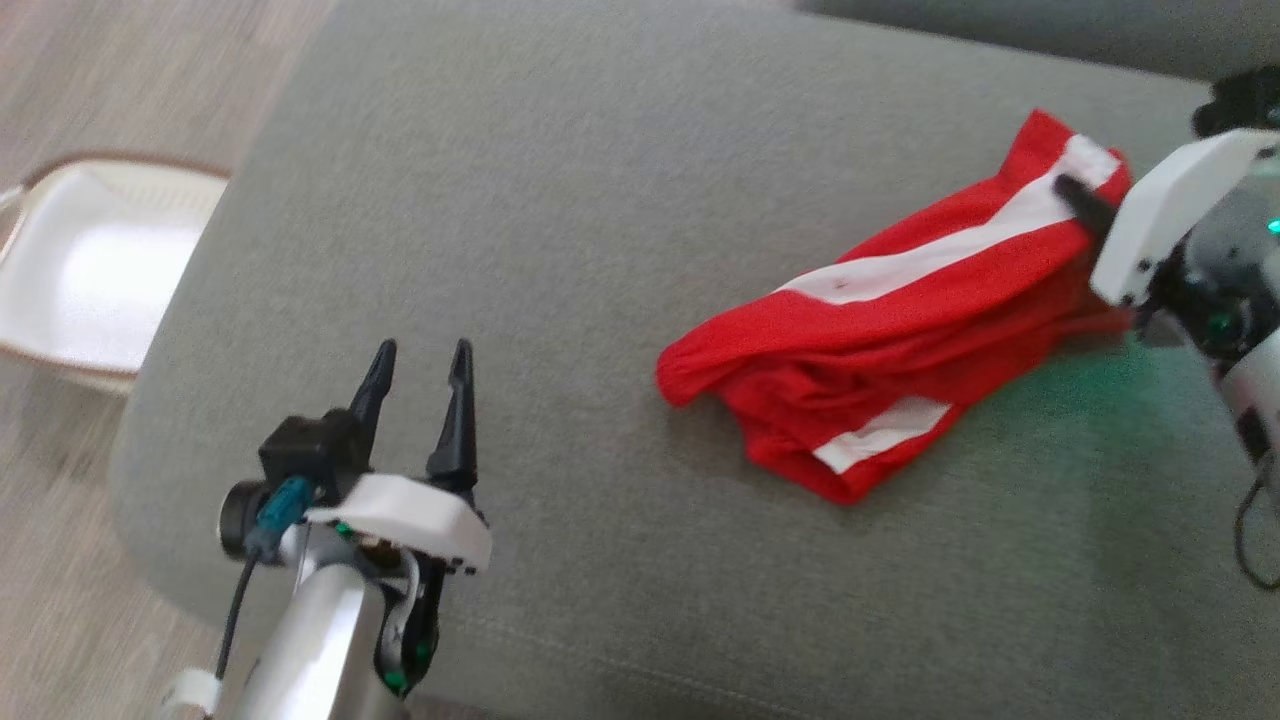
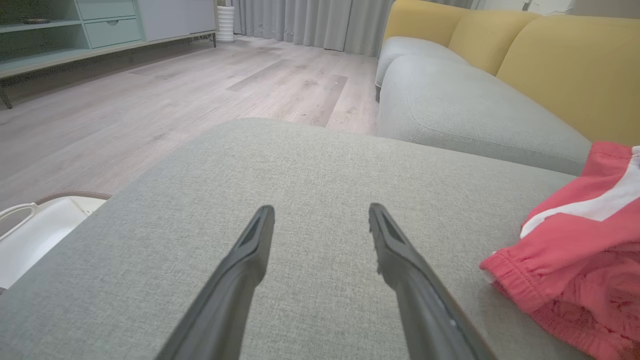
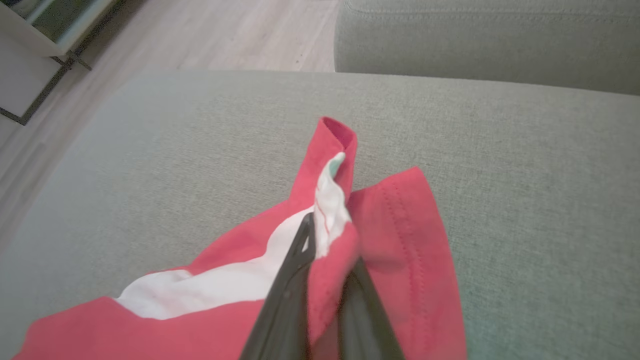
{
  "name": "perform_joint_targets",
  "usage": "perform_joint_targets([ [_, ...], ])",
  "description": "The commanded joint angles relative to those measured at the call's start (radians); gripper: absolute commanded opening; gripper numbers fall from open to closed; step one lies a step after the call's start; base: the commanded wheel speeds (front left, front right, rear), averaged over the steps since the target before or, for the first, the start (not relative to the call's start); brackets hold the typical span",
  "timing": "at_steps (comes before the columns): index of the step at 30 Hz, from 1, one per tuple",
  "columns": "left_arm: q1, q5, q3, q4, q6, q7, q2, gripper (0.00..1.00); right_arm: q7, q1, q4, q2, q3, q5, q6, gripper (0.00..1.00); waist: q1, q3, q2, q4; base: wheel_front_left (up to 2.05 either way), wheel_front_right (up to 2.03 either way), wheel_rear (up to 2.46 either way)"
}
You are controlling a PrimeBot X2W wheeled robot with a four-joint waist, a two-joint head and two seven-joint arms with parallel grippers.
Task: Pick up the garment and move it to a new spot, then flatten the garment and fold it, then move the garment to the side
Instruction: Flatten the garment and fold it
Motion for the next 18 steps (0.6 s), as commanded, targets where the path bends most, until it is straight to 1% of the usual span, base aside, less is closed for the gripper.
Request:
perform_joint_targets([
  [1,0.002,0.009,0.04,-0.023,-0.005,-0.012,0.021,1.0,-0.024,0.031,-0.051,-0.001,0.014,0.015,-0.001,0.0,0.0,-0.062,0.0,-0.058,0.0,0.0,0.0],
  [5,0.031,0.009,0.05,-0.02,-0.004,-0.012,0.029,1.0,-0.067,0.126,-0.149,-0.016,0.028,0.068,-0.001,0.0,0.0,-0.118,0.0,-0.113,0.0,0.0,0.0],
  [9,0.058,0.006,0.055,-0.021,-0.003,-0.012,0.033,1.0,-0.1,0.242,-0.226,-0.045,0.018,0.104,-0.001,0.0,0.0,-0.154,0.0,-0.158,0.0,0.0,0.0],
  [13,0.078,0.005,0.059,-0.028,0.0,-0.012,0.034,1.0,-0.156,0.354,-0.251,-0.063,-0.02,0.091,-0.001,0.0,0.0,-0.169,0.0,-0.195,0.0,0.0,0.0],
  [18,0.091,0.003,0.06,-0.028,-0.001,-0.012,0.035,1.0,-0.194,0.46,-0.255,-0.049,-0.065,0.068,-0.001,0.0,0.0,-0.174,0.0,-0.216,0.0,0.0,0.0],
])
